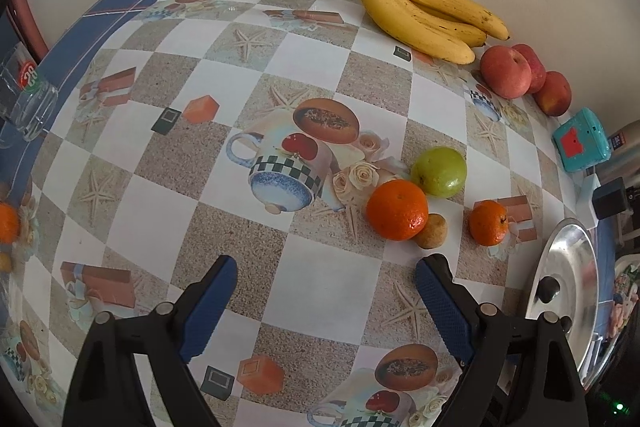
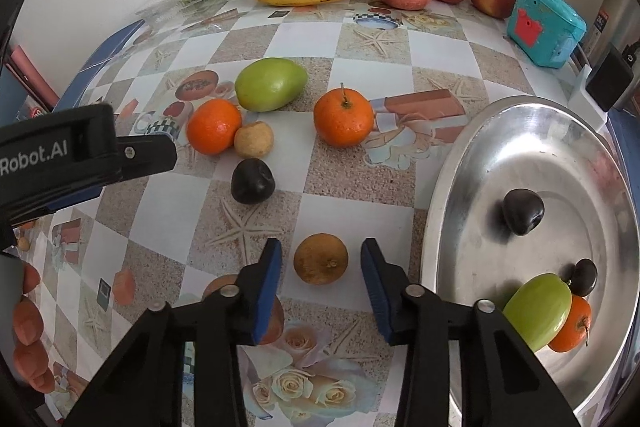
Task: Organize fruits
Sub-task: 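Close the right tool on the brown kiwi, then close the left tool on a dark plum while the right tool holds the kiwi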
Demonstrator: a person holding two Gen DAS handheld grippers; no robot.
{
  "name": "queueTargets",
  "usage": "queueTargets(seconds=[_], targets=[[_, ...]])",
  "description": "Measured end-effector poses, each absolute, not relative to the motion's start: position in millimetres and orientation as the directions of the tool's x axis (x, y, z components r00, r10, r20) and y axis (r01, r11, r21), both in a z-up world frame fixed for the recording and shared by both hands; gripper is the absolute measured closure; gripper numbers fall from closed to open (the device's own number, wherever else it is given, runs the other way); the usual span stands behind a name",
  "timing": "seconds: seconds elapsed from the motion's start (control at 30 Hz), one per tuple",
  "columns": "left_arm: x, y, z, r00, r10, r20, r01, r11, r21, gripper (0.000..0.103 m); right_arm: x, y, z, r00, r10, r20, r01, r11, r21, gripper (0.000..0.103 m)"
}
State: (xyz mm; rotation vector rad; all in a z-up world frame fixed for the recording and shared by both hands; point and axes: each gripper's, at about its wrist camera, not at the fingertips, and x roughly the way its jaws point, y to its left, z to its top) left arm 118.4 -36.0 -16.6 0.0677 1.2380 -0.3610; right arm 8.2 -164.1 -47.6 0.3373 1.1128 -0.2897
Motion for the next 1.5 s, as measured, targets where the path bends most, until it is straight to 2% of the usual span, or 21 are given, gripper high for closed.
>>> queueTargets(seconds=[0.23,0.8,1.0,1.27,1.5], targets=[[118,-36,-17,0.278,-0.227,-0.933,0.309,0.941,-0.137,0.013,7,-168,-47,0.412,-0.072,-0.908,0.413,0.903,0.116,0.075],[116,-42,-17,0.275,-0.263,-0.925,0.314,0.934,-0.172,0.014,4,-170,-38,0.448,-0.052,-0.893,0.41,0.899,0.153,0.075],[114,-50,-19,0.263,-0.287,-0.921,0.329,0.924,-0.194,0.023,-3,-179,-22,0.499,-0.057,-0.865,0.422,0.888,0.185,0.075],[105,-70,-22,0.238,-0.341,-0.909,0.384,0.893,-0.235,0.046,-18,-199,-4,0.55,-0.07,-0.832,0.458,0.858,0.231,0.075],[98,-85,-21,0.238,-0.371,-0.897,0.428,0.87,-0.246,0.047,-28,-211,0,0.557,-0.078,-0.827,0.477,0.845,0.242,0.075]])
